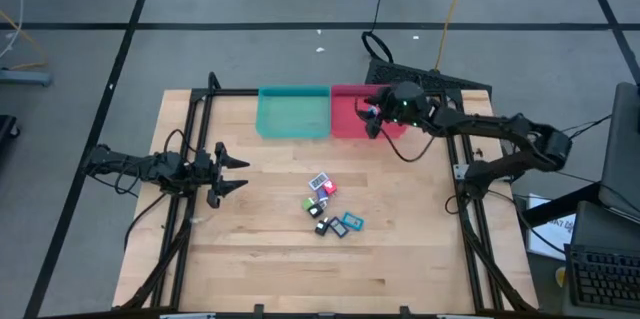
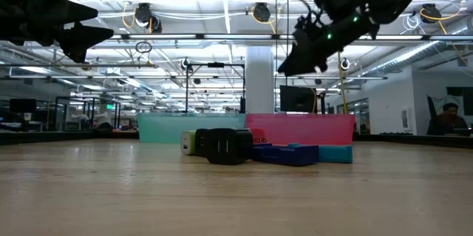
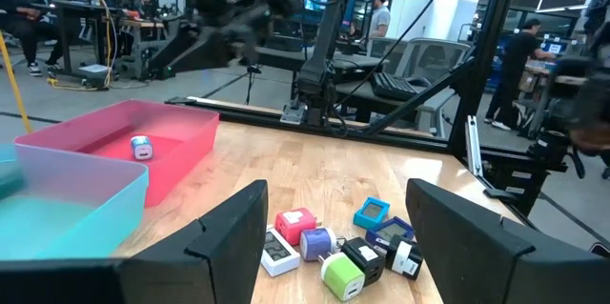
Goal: Sort charging adapters and watches
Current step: Put the blue watch in the blue bin
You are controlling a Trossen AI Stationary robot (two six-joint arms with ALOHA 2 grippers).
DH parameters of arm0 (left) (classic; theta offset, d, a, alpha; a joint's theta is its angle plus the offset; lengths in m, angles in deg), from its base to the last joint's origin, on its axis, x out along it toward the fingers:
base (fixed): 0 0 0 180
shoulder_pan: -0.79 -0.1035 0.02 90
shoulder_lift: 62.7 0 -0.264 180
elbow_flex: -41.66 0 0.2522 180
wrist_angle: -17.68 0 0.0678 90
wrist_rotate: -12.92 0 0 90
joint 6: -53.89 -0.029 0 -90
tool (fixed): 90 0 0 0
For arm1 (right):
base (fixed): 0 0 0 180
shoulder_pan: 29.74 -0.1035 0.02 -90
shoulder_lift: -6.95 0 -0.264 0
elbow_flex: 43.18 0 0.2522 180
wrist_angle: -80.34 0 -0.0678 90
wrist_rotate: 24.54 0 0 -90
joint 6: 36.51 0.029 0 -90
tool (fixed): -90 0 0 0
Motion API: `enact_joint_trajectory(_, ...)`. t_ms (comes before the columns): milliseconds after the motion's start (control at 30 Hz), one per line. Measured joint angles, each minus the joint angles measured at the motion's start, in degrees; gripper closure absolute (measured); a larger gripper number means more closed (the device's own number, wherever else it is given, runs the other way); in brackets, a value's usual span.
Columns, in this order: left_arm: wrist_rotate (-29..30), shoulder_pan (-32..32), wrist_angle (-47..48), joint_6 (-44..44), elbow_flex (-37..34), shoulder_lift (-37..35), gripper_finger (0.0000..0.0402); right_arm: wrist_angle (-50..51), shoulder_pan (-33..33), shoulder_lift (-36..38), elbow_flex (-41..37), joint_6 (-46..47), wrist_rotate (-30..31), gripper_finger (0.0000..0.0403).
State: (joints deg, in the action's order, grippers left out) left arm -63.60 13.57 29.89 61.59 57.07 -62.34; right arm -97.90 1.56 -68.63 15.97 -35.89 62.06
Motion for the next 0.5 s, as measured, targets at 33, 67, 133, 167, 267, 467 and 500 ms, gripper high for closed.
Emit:
enact_joint_trajectory(33, 0.0, 0.01, -0.01, 0.0, 0.0, 0.0, 0.0149, 0.73, -1.01, 1.06, 0.0, 0.05, -1.06, 0.0209)
enact_joint_trajectory(67, 0.0, 0.01, 0.01, 0.0, 0.0, 0.0, 0.0149, 1.29, -2.07, 1.95, 0.0, 0.15, -2.23, 0.0209)
enact_joint_trajectory(133, 0.0, 0.01, -0.01, 0.0, 0.0, 0.0, 0.0149, 1.83, -4.3, 3.54, 0.0, 0.17, -5.04, 0.021)
enact_joint_trajectory(167, 0.0, 0.01, 0.01, 0.0, 0.0, 0.0, 0.0149, 2.0, -5.51, 4.15, 0.0, 0.19, -6.43, 0.0211)
enact_joint_trajectory(267, 0.0, 0.0, 0.0, 0.0, 0.0, 0.0, 0.0149, 2.12, -9.26, 5.68, 0.0, 0.19, -9.17, 0.0213)
enact_joint_trajectory(467, 0.01, 0.01, 0.01, 0.0, 0.0, 0.0, 0.0149, 2.05, -16.99, 7.1, -0.02, 0.18, -9.62, 0.0212)
enact_joint_trajectory(500, 0.0, 0.0, 0.0, 0.0, 0.0, 0.0, 0.0149, 2.13, -18.24, 7.11, -0.02, 0.19, -10.21, 0.0212)
